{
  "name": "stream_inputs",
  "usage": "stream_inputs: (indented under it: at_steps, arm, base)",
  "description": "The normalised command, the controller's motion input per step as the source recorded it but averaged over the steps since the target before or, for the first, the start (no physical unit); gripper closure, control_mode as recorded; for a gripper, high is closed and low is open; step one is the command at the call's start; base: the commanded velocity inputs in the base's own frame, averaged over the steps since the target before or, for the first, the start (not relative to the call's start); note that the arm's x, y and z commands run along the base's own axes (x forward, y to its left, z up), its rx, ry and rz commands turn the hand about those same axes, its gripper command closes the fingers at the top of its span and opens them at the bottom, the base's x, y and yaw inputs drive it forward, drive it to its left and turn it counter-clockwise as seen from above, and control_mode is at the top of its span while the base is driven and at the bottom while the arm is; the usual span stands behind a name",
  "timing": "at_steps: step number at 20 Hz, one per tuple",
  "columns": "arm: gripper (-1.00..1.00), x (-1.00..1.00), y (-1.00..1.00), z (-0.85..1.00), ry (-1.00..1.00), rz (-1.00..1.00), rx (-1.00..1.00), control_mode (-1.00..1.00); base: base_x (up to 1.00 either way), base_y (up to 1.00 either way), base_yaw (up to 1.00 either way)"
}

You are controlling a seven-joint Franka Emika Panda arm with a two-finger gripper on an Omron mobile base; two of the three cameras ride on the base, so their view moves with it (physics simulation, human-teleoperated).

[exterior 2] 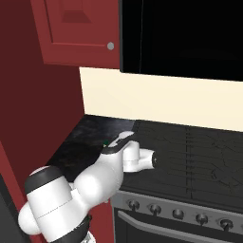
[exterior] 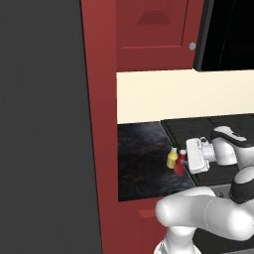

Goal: Take 2 condiments from the cabinet and move them on the counter near the stove.Make sure the condiments are lined up with each other, next to each other.

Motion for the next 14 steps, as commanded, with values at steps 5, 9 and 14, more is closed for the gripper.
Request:
stream_inputs:
  at_steps: [5,9,14]
  arm:
    - [1.00,0.04,0.00,-0.15,0.00,0.00,0.00,-1.00]
    - [1.00,0.00,0.02,-0.17,0.00,0.00,0.00,-1.00]
    - [-1.00,0.00,0.09,-0.18,0.00,0.00,0.00,-1.00]
  base:
    - [0.00,0.00,0.00]
    - [0.00,0.00,0.00]
    - [0.00,0.00,0.00]
